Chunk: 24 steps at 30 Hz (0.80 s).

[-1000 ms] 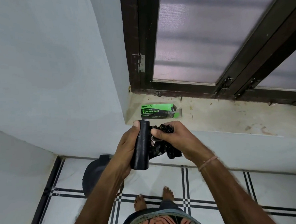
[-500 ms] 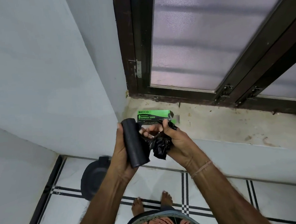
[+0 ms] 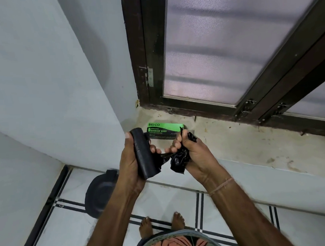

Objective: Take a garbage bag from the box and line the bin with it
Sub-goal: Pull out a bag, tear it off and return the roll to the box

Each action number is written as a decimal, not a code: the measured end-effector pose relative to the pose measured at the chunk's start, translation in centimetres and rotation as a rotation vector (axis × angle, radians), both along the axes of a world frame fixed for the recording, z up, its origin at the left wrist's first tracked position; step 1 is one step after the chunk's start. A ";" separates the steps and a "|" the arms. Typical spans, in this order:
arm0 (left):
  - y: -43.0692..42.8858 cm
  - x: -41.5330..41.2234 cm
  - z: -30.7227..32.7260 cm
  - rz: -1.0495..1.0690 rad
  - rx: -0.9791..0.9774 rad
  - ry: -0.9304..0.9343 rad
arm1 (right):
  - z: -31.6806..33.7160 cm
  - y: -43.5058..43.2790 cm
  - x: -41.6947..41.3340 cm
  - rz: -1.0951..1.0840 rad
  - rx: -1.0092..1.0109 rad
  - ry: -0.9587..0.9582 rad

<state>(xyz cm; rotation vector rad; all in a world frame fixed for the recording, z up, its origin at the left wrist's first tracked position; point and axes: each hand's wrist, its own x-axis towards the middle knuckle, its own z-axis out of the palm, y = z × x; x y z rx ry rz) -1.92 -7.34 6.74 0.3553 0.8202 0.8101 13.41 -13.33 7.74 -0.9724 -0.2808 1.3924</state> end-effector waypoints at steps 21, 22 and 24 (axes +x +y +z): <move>-1.9 0.5 -1.8 0.080 0.074 0.191 | 0.6 -3.7 2.7 0.284 -0.123 -0.550; -1.9 0.9 -1.5 0.094 0.063 0.159 | 0.8 -4.0 2.5 0.345 -0.126 -0.602; -1.9 1.9 -0.7 0.138 0.093 0.087 | 0.9 -4.5 1.8 0.446 -0.116 -0.660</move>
